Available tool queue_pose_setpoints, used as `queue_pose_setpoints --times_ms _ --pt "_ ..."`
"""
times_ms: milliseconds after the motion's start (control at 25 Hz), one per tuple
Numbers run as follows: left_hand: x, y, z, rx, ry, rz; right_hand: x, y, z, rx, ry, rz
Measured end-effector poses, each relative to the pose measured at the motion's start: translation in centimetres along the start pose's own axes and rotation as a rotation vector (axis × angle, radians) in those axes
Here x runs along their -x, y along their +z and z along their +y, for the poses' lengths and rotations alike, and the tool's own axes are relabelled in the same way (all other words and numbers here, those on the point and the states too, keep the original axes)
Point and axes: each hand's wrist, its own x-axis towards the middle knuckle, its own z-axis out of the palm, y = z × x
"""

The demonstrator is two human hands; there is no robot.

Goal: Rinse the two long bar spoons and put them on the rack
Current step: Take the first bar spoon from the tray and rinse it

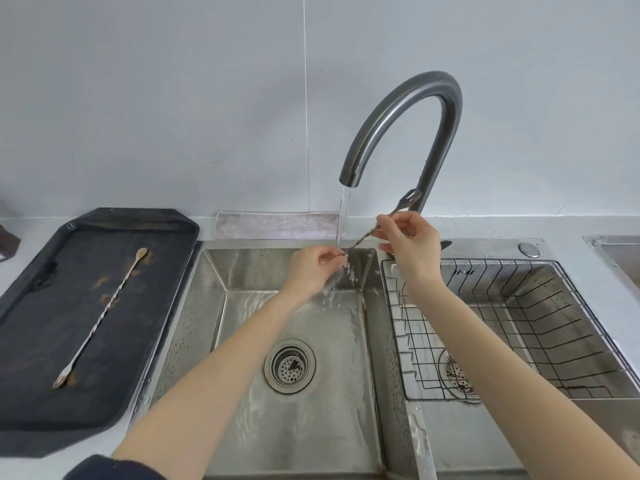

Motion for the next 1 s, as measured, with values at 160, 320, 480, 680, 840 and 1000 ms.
queue_pose_setpoints --times_ms 160,320,480,680,840,1000 --pt "-0.4 0.6 0.3 0.029 0.006 0.036 -0.1 -0.2 -0.2 -0.011 -0.001 -0.031" --pt "0.6 1.0 -0.7 -0.001 0.022 0.054 0.2 0.5 0.5 0.070 0.017 -0.140" --pt "1.7 1.3 -1.7 -0.010 0.007 0.080 0.7 1.3 2.0 0.177 0.071 -0.219" --pt "2.8 1.0 -2.0 -0.037 0.063 0.046 2.2 1.7 3.7 0.273 0.118 -0.280" --pt "4.0 0.6 -2.8 -0.061 0.068 0.019 2.8 1.4 4.1 0.238 0.145 -0.260" --pt "5.0 0.0 -4.2 -0.086 0.033 0.010 3.0 1.3 4.1 0.148 0.170 -0.229"
